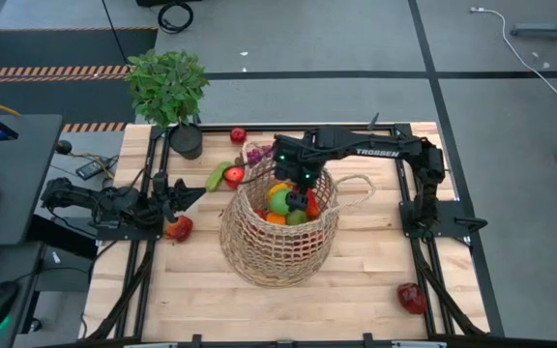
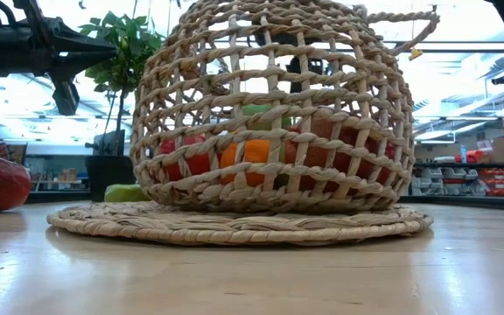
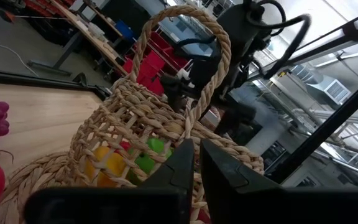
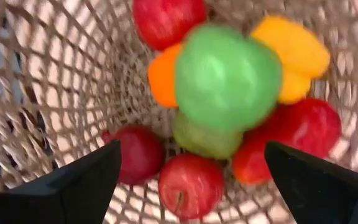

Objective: Build produce basket
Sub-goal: Put the red apple into the brown basket

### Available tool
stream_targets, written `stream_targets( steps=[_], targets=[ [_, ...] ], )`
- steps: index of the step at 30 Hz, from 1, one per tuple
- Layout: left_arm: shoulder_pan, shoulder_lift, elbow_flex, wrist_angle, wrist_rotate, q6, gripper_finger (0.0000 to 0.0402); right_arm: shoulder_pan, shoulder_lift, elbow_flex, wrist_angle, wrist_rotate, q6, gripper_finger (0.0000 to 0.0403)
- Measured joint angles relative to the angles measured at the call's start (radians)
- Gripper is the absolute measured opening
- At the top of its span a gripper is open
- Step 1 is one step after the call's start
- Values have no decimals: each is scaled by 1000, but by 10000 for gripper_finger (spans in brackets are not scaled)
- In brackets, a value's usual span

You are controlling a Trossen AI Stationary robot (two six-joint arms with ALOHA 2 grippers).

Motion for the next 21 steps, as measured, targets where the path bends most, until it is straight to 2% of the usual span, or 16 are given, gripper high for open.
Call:
stream_targets(
  steps=[5,14,21],
  targets=[
    [0,0,0,0,0,0,34,0,-65,0,-64,38,8,399],
    [0,0,0,0,0,0,34,-29,-270,0,-43,83,82,399],
    [0,0,0,0,0,0,34,-67,-434,0,82,89,134,399]
  ],
)
